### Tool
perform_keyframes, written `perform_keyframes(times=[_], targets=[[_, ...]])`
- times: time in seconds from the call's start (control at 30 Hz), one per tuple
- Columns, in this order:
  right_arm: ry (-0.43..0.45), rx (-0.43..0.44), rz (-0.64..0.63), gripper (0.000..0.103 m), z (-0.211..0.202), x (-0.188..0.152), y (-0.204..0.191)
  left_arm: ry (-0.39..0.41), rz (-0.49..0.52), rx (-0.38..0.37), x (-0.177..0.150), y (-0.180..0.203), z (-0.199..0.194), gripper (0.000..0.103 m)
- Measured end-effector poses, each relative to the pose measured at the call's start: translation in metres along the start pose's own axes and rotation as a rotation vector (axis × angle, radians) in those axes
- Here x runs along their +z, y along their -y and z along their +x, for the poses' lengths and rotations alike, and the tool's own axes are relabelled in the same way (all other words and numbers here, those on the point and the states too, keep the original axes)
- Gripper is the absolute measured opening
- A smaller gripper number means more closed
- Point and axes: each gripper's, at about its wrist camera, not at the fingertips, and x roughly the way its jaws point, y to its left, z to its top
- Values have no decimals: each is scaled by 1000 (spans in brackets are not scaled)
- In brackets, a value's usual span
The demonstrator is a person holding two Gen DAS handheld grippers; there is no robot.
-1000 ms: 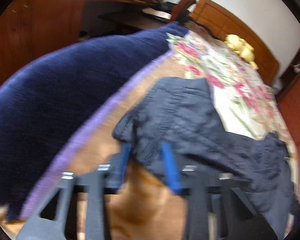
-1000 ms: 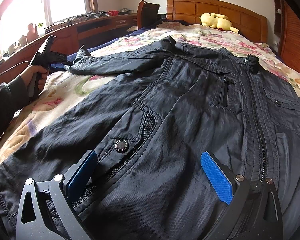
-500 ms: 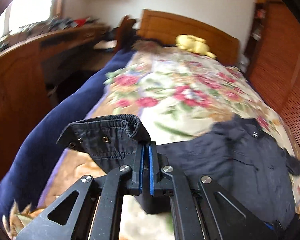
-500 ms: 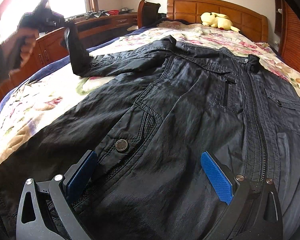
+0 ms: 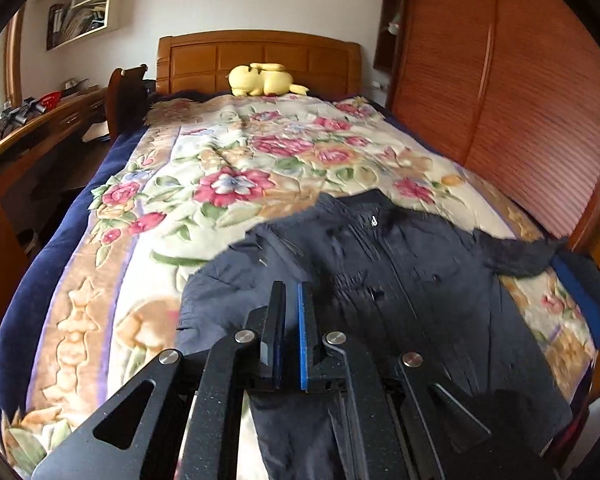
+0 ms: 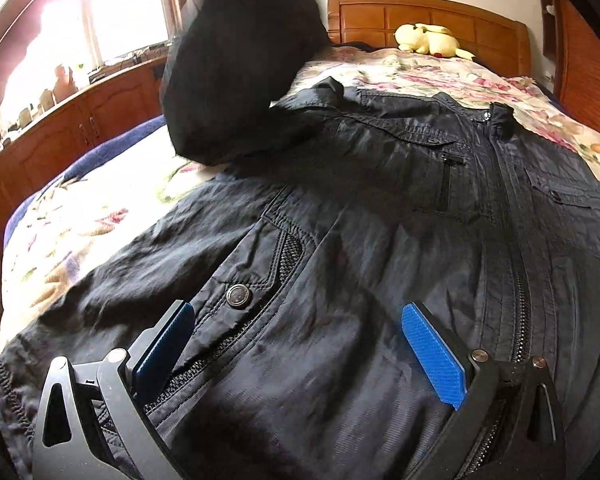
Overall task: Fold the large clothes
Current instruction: 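Lift the sleeve with the left tool and fold it across the jacket body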
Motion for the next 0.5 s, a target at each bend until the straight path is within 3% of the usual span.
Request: perform_keyframes(times=[0.07, 0.27, 0.5], targets=[[6, 4, 8, 103, -1, -1, 0, -9, 13, 13, -12, 6, -4, 6], [8, 5, 13, 103, 0, -2, 0, -29, 0, 38, -58, 1, -12, 26], [7, 3, 14, 103, -1, -2, -1, -49, -25, 122, -130, -23, -13, 33]])
